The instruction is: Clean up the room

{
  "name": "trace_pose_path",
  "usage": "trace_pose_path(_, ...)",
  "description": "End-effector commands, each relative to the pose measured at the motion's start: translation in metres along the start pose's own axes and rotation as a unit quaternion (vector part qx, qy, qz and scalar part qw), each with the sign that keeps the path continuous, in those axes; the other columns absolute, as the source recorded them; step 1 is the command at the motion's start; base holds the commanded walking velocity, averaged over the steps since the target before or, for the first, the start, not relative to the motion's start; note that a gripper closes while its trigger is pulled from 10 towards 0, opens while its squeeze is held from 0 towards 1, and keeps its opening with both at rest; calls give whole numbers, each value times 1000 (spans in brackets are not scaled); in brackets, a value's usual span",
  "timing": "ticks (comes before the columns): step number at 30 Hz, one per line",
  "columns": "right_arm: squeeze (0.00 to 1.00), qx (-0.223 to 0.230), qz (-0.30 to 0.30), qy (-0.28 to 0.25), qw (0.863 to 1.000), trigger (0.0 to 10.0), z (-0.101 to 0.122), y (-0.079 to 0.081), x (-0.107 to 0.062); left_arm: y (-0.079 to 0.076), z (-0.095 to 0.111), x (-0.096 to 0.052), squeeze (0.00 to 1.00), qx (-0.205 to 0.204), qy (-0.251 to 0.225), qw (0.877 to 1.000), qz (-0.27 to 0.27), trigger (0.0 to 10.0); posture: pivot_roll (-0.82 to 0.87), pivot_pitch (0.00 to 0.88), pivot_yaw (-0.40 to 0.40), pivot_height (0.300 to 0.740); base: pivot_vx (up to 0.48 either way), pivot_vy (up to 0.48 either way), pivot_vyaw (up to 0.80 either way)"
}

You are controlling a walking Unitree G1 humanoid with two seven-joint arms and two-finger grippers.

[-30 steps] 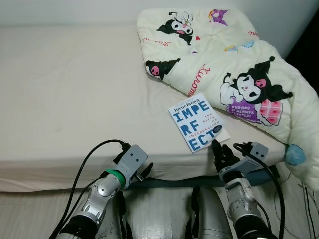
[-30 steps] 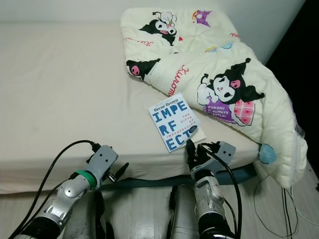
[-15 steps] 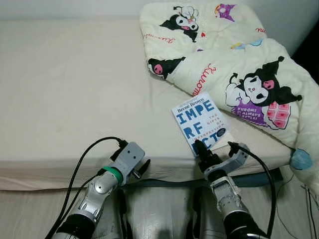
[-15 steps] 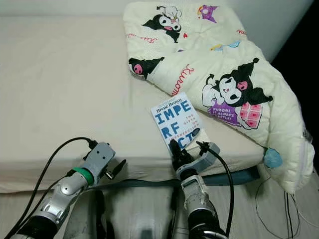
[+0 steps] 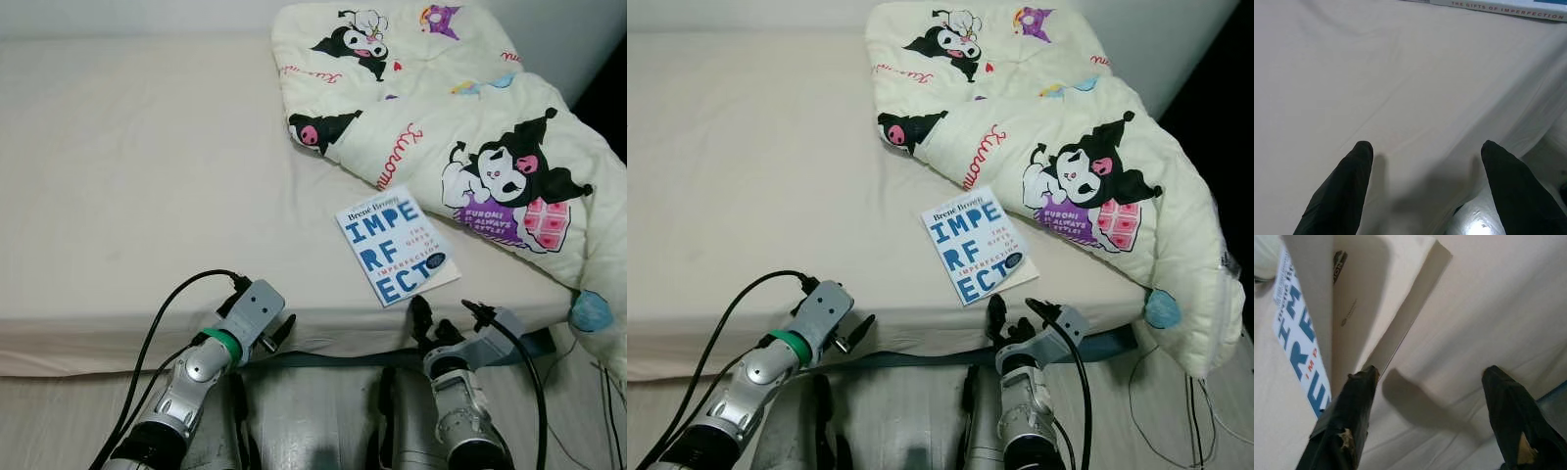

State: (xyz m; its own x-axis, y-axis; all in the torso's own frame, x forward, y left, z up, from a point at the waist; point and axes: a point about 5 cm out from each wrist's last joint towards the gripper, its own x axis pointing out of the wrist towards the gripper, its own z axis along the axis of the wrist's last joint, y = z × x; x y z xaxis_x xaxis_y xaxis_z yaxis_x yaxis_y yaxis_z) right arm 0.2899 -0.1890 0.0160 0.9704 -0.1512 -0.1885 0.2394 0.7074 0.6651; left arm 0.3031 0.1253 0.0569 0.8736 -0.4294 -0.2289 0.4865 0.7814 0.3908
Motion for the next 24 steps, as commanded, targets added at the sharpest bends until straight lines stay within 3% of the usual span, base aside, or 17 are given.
trace_pose_path(1,0,20,-16,14,1000,10000,-6,-8,-4,-5,-8,-4,0,-1,16,1000,-8,10000,38,162,71,576,0,0,0)
trace_pose_path(3,0,20,-14,18,1000,10000,-5,-7,-2,-4,-7,-5,0,0,16,1000,-8,10000,41,163,75,576,0,0,0)
trace_pose_path(7,0,-6,26,-18,999,10000,12,12,10,-2,-7,-7,0,6,17,1000,-8,10000,58,162,76,576,0,0,0)
trace_pose_path(12,0,-95,-8,-66,993,10000,25,20,12,0,-9,-9,0,6,19,1000,-6,10000,58,164,72,576,0,0,0)
trace_pose_path(14,0,-95,-8,-66,993,10000,25,20,12,0,-9,-9,0,6,19,1000,-6,10000,58,164,72,576,0,0,0)
trace_pose_path(16,0,-158,-11,-99,982,10000,28,29,8,-1,-9,-9,0,6,20,1000,-7,10000,53,168,74,576,0,0,0)
trace_pose_path(19,0,-175,0,-113,978,10000,28,36,5,-2,-9,-10,0,6,19,1000,-9,10000,49,169,79,576,0,0,0)
trace_pose_path(24,0,-179,0,-101,979,10000,26,32,6,-3,-7,-8,0,7,18,1000,-14,10000,50,170,80,576,0,0,0)
